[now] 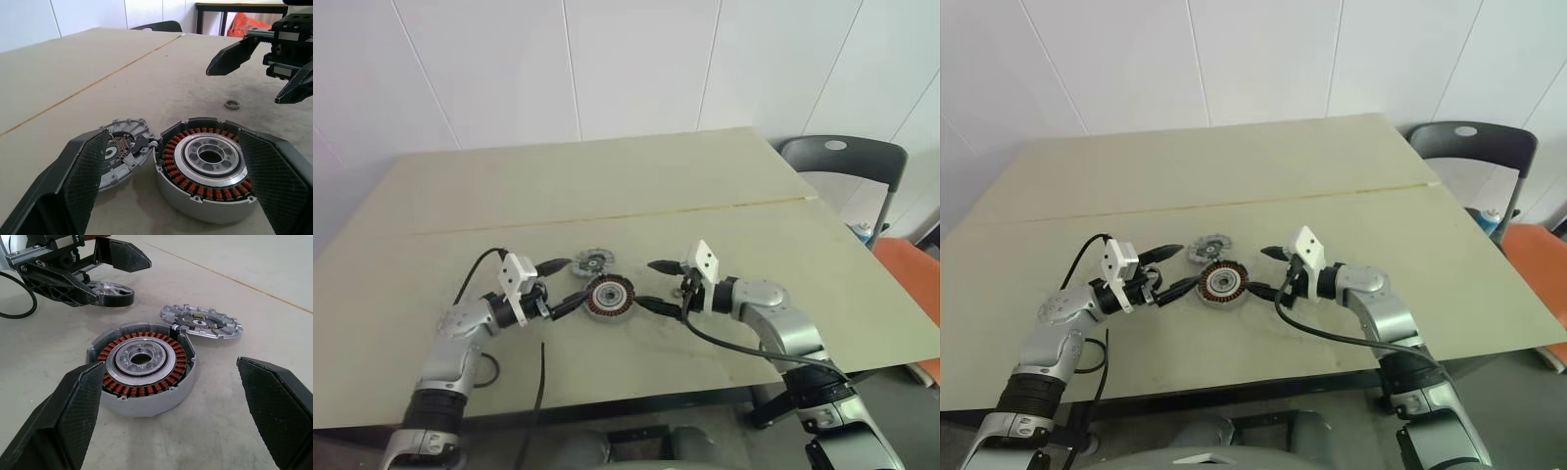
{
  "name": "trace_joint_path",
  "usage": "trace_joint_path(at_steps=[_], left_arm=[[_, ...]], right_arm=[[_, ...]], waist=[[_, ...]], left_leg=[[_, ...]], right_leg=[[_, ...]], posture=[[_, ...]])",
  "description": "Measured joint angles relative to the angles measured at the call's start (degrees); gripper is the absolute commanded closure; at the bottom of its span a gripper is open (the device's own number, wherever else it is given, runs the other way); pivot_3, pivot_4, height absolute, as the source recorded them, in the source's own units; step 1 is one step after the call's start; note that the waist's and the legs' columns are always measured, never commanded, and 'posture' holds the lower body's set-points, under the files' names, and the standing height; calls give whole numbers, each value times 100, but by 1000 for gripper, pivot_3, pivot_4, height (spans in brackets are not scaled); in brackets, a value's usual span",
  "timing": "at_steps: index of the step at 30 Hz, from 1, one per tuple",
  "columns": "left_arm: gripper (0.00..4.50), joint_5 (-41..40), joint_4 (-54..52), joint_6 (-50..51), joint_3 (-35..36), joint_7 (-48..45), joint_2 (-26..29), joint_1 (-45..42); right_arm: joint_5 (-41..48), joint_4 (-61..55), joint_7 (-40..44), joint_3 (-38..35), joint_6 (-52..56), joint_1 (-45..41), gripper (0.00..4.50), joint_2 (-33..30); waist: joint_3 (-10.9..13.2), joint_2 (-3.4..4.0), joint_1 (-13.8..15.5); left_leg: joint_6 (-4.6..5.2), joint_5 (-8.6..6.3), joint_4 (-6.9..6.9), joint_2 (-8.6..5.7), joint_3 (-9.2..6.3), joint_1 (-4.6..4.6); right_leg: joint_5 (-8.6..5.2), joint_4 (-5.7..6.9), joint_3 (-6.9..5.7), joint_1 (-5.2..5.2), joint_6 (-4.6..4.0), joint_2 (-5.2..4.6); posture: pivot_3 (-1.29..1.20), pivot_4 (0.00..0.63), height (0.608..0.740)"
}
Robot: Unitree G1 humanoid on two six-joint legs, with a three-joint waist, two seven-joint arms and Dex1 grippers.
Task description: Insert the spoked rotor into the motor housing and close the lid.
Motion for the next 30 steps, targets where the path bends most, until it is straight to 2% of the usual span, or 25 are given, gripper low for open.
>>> trace_joint_path(at_steps=[20, 30], left_arm=[[31, -3, -87, 141, -12, 10, 0, 1], [31, -4, -109, 165, -10, 13, 14, 9]], right_arm=[[-16, 30, -66, 0, -13, 16, 0, -11], [-545, 1024, -192, -34, -174, 23, 0, -482]], waist=[[0, 0, 0], [-1, -1, 2]], left_leg=[[0, 0, 0, 0, 0, 0], [0, 0, 1, 0, 2, 1]], right_leg=[[0, 0, 0, 0, 0, 0], [1, 1, 0, 1, -1, 0]], posture=[[0, 0, 740], [0, 0, 740]])
